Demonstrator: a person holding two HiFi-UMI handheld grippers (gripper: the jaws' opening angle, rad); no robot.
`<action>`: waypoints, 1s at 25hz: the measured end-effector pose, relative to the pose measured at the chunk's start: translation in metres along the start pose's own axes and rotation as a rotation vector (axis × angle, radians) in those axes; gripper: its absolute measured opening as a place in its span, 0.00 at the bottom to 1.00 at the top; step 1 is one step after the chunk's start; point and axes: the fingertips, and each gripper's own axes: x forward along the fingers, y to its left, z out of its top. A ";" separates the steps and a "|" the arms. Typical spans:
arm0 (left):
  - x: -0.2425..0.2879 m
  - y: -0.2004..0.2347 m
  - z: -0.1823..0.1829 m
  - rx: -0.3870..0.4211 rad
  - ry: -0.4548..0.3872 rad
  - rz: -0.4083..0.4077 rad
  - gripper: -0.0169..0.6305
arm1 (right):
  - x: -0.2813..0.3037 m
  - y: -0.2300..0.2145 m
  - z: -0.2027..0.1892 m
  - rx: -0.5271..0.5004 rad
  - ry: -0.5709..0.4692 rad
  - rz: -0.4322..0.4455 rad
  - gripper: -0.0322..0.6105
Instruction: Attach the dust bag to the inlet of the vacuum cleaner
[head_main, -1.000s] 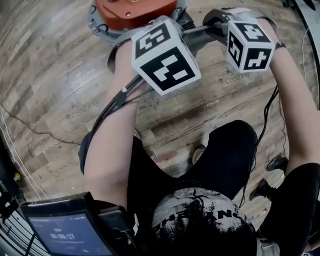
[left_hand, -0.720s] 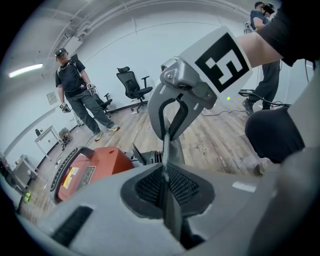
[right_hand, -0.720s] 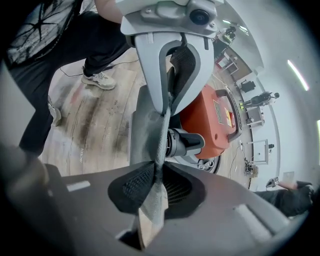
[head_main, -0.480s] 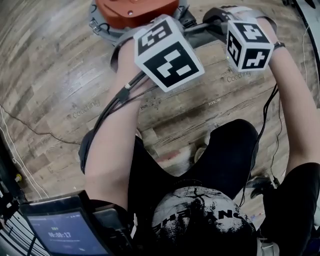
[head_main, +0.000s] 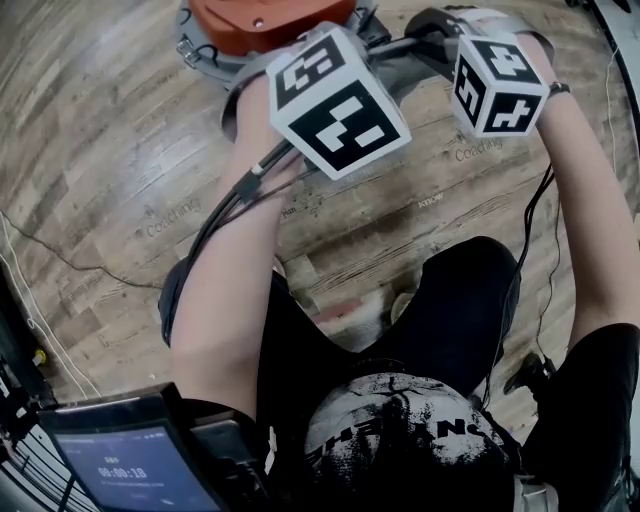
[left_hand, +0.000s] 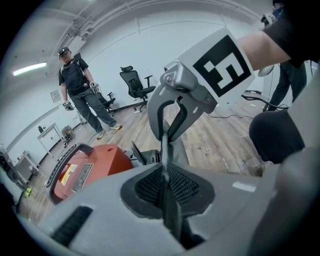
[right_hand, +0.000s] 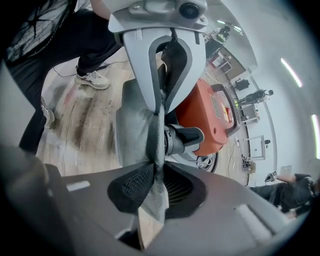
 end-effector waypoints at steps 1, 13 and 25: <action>0.000 -0.002 0.001 -0.005 -0.005 -0.005 0.07 | -0.001 0.003 0.000 0.008 -0.003 0.009 0.15; 0.001 -0.006 -0.001 -0.057 -0.018 -0.029 0.08 | 0.001 0.005 -0.001 0.027 0.018 0.037 0.15; 0.001 -0.010 0.006 -0.022 -0.047 0.014 0.10 | -0.002 0.008 -0.002 0.027 0.029 0.011 0.16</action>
